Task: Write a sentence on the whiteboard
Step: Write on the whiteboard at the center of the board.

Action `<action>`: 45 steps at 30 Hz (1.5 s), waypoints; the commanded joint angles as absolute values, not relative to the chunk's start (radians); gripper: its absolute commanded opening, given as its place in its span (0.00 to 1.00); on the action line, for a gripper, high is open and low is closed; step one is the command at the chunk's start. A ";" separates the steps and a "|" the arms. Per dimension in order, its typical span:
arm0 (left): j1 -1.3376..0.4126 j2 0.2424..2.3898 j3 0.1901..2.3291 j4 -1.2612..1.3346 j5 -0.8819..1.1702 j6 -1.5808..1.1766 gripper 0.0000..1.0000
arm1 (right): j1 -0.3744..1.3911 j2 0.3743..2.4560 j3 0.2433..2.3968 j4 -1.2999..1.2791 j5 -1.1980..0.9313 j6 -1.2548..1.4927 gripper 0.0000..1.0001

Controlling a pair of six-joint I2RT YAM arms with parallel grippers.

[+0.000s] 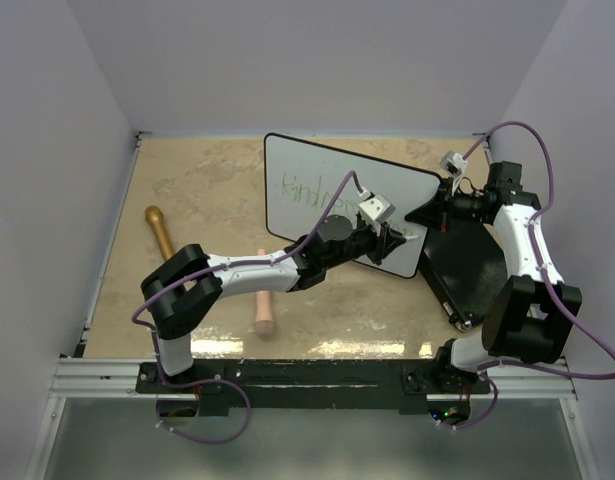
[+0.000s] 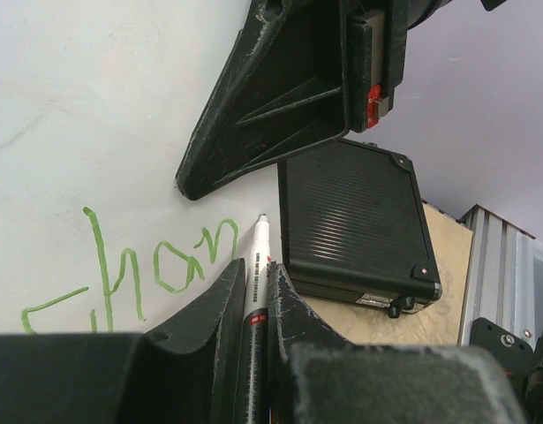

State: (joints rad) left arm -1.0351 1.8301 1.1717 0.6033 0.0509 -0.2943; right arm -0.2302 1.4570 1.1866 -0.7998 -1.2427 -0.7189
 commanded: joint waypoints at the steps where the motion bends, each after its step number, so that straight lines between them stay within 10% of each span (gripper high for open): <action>1: -1.014 1.804 1.184 0.649 0.009 -0.268 0.00 | -0.225 1.422 1.198 -0.808 -1.203 -0.746 0.00; 45: -0.989 1.838 1.163 0.623 0.117 -0.305 0.00 | -0.224 1.427 1.198 -0.808 -1.201 -0.746 0.00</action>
